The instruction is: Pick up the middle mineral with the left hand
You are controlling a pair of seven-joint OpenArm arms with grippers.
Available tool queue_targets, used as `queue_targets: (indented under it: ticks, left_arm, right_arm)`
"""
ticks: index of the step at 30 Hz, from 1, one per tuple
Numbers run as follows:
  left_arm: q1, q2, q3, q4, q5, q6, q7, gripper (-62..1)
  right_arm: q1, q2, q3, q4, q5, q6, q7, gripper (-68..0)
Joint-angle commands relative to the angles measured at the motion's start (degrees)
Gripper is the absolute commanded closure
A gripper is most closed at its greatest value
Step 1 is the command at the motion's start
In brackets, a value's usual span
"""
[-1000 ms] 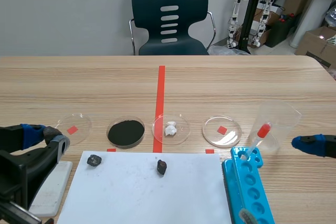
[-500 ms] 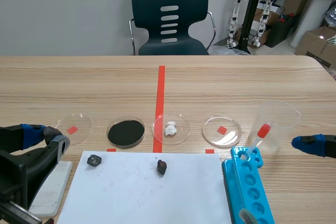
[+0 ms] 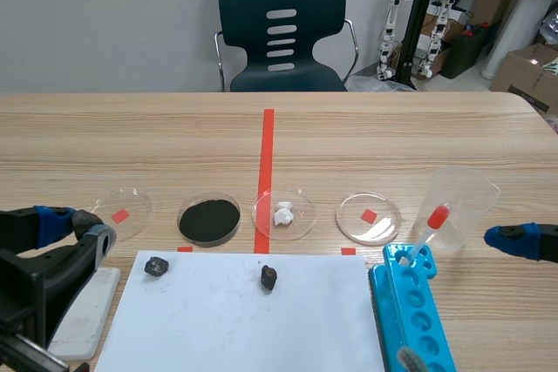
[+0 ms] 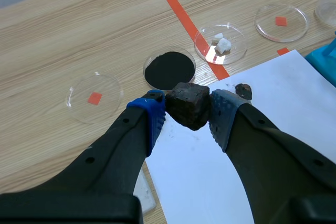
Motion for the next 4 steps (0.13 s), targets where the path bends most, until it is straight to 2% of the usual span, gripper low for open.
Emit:
queue_targets:
  ticks: [1, 4]
  left_arm:
    - [-0.17, -0.02, 0.26, 0.35, -0.44, 0.13, -1.03, -11.1]
    - [-0.17, -0.02, 0.26, 0.35, -0.44, 0.13, -1.03, -11.1]
  right_arm:
    - [0.17, 0.26, 0.50, 0.55, 0.44, -0.02, 0.70, -65.5]
    - [0.17, 0.26, 0.50, 0.55, 0.44, -0.02, 0.70, -65.5]
